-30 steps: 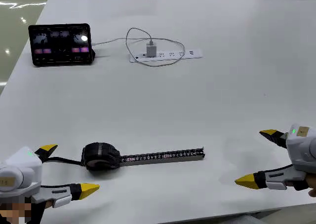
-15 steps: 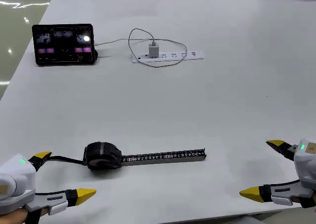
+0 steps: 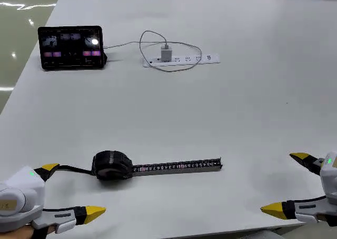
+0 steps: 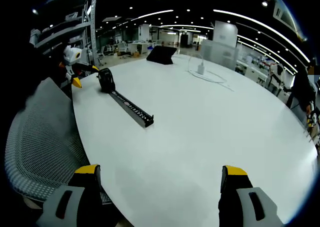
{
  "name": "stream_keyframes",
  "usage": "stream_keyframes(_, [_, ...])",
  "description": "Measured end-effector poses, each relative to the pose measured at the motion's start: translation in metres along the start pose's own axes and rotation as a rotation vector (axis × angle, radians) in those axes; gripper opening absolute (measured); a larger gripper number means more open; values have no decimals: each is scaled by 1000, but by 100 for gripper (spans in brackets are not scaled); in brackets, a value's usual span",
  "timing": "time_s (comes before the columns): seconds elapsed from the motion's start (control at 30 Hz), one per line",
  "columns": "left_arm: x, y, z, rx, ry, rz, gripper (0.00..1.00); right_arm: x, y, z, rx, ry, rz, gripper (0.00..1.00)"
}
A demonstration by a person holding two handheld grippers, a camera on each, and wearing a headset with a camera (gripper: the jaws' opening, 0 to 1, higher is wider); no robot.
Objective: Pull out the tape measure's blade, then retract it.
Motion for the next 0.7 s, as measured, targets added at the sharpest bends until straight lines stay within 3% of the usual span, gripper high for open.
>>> stream_keyframes(0.17, [-1,-3,-1,-8,5,-12,99,0,-2,2,-25,-20,-13,99])
stream_keyframes(0.43, [2,2,-4,-14,2,-13,99,3,0,-2,-58,-24,-16,99])
stream_keyframes(0.7, [10,7,-22,-16,35,-13,99,6,3,-12,-91,-28,-27,99])
Point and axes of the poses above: the centre of the closed fingertips' face, and the gripper's own axes: x roughly forward along the fingers, y roughly to its right, z roughly out of its underside, the point moved 8 cm from there along -x, roughly backward along the fingers, and after that the axes turned 14 degrees about z, right-handed, at the moved point
